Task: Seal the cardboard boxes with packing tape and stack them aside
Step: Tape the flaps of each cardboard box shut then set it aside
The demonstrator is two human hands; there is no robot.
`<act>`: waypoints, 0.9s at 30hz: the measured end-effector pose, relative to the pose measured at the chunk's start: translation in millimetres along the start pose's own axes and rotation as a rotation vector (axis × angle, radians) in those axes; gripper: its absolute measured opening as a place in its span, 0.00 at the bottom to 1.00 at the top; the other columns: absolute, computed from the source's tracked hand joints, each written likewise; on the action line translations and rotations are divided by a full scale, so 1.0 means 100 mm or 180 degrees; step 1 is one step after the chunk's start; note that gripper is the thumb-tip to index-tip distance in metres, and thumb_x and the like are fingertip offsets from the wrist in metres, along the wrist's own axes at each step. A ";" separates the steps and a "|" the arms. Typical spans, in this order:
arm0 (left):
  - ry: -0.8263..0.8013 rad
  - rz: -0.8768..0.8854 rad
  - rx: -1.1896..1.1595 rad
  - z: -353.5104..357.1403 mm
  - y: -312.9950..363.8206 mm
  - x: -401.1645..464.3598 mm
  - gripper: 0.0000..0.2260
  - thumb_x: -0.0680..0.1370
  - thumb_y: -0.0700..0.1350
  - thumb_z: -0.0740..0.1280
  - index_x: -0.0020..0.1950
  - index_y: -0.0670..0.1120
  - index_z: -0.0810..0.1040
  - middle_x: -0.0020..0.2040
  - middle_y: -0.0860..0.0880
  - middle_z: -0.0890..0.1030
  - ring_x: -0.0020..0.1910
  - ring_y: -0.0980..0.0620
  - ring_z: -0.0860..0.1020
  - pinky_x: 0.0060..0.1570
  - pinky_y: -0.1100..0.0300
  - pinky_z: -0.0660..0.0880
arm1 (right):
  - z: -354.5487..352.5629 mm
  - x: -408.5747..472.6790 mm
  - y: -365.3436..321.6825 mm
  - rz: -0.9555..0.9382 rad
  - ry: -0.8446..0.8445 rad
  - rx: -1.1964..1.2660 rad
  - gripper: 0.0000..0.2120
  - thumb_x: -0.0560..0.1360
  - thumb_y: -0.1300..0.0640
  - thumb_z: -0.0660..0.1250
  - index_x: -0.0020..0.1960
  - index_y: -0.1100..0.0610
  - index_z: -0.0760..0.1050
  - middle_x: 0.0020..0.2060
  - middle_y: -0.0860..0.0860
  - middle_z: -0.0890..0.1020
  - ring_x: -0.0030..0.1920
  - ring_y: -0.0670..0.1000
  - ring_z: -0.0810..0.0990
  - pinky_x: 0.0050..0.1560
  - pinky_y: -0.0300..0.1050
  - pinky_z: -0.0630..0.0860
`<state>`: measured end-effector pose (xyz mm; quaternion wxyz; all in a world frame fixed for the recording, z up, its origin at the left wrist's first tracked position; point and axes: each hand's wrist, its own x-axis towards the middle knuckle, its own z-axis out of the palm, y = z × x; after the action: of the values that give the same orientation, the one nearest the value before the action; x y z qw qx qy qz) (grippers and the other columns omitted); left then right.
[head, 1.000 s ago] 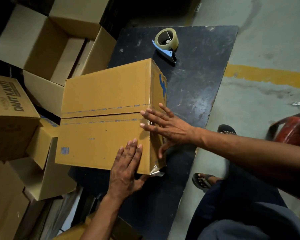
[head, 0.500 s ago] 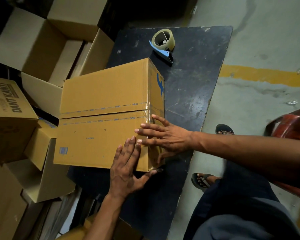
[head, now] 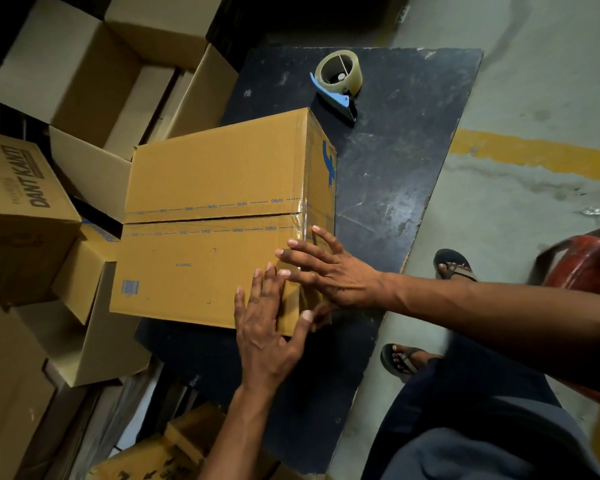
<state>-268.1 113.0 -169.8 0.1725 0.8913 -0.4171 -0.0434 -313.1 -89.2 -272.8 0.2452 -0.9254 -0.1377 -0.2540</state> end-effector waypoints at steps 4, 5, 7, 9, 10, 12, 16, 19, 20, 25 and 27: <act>-0.0611 0.0554 0.0421 -0.16 -0.15 -0.03 0.43 0.77 0.66 0.65 0.85 0.44 0.55 0.85 0.45 0.52 0.84 0.44 0.50 0.80 0.34 0.49 | -0.03 -0.01 0.03 -0.0059 -0.0254 -0.0216 0.62 0.65 0.21 0.68 0.84 0.53 0.45 0.82 0.59 0.53 0.83 0.62 0.51 0.75 0.77 0.49; -0.0647 0.0675 0.0607 -0.17 -0.21 -0.02 0.46 0.77 0.69 0.65 0.85 0.44 0.54 0.85 0.44 0.51 0.84 0.43 0.50 0.80 0.35 0.50 | -0.05 -0.01 0.03 -0.0064 -0.0304 -0.0256 0.62 0.64 0.20 0.66 0.84 0.53 0.46 0.83 0.59 0.53 0.83 0.61 0.50 0.76 0.77 0.49; -0.0597 0.0898 0.0878 -0.15 -0.32 0.00 0.47 0.77 0.72 0.62 0.84 0.43 0.55 0.85 0.42 0.53 0.84 0.42 0.53 0.79 0.35 0.54 | -0.04 -0.01 0.01 0.0027 -0.0180 -0.0099 0.58 0.66 0.20 0.66 0.83 0.54 0.52 0.82 0.58 0.57 0.83 0.60 0.52 0.75 0.77 0.52; -0.0510 0.1085 0.1165 -0.10 -0.40 0.00 0.46 0.78 0.74 0.57 0.84 0.43 0.55 0.84 0.40 0.55 0.83 0.42 0.54 0.77 0.35 0.57 | 0.00 -0.01 -0.05 0.0113 0.0037 0.0074 0.52 0.69 0.23 0.68 0.81 0.52 0.57 0.81 0.57 0.61 0.82 0.60 0.55 0.73 0.77 0.56; -0.0442 0.1127 0.1281 -0.06 -0.43 -0.02 0.44 0.79 0.73 0.55 0.84 0.43 0.55 0.84 0.40 0.55 0.83 0.41 0.55 0.77 0.35 0.57 | 0.02 -0.01 -0.08 0.0148 0.0109 0.0093 0.50 0.70 0.25 0.68 0.81 0.51 0.58 0.81 0.57 0.62 0.82 0.60 0.56 0.73 0.77 0.57; -0.0240 0.1080 0.1405 0.01 -0.41 -0.06 0.41 0.81 0.71 0.53 0.84 0.43 0.56 0.83 0.40 0.58 0.83 0.41 0.57 0.77 0.35 0.58 | 0.06 -0.01 -0.11 0.0209 0.0177 0.0068 0.47 0.71 0.26 0.68 0.80 0.50 0.59 0.81 0.57 0.63 0.82 0.60 0.57 0.73 0.76 0.58; 0.0170 0.1047 0.1379 0.11 -0.36 -0.08 0.34 0.84 0.64 0.56 0.81 0.42 0.62 0.81 0.39 0.63 0.81 0.41 0.61 0.74 0.33 0.63 | 0.06 -0.03 -0.13 0.0280 0.0168 0.0081 0.42 0.75 0.30 0.68 0.80 0.49 0.59 0.81 0.57 0.62 0.82 0.61 0.57 0.74 0.74 0.58; 0.0281 0.0965 0.1352 0.14 -0.30 -0.10 0.32 0.84 0.60 0.58 0.81 0.41 0.63 0.81 0.38 0.64 0.81 0.40 0.63 0.72 0.30 0.64 | 0.03 -0.04 -0.15 0.0291 0.0127 0.0046 0.42 0.76 0.31 0.67 0.81 0.51 0.58 0.81 0.57 0.61 0.82 0.61 0.55 0.75 0.72 0.57; 0.0294 0.0900 0.1303 0.16 -0.26 -0.12 0.31 0.84 0.58 0.57 0.81 0.40 0.62 0.80 0.38 0.64 0.80 0.39 0.63 0.73 0.30 0.63 | 0.03 -0.04 -0.17 0.0302 0.0141 0.0003 0.43 0.76 0.31 0.67 0.81 0.52 0.58 0.81 0.58 0.61 0.82 0.61 0.55 0.75 0.71 0.58; 0.0546 0.0619 0.1119 0.33 -0.16 -0.18 0.26 0.87 0.55 0.52 0.79 0.40 0.64 0.78 0.36 0.68 0.78 0.36 0.66 0.70 0.27 0.64 | 0.05 -0.05 -0.21 0.0288 0.0143 -0.0229 0.45 0.77 0.30 0.65 0.82 0.54 0.56 0.82 0.58 0.59 0.82 0.61 0.55 0.75 0.71 0.60; 0.0606 0.0687 0.1158 0.32 -0.18 -0.19 0.26 0.87 0.54 0.53 0.79 0.40 0.64 0.78 0.36 0.68 0.78 0.37 0.66 0.70 0.27 0.64 | 0.01 -0.05 -0.18 0.0275 0.0106 -0.0257 0.43 0.77 0.30 0.64 0.82 0.53 0.56 0.82 0.57 0.59 0.82 0.60 0.55 0.75 0.70 0.59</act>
<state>-274.4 129.5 -207.6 0.0511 0.8580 -0.4928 0.1355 -323.6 -74.0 -268.8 0.2206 -0.9353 -0.0832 -0.2639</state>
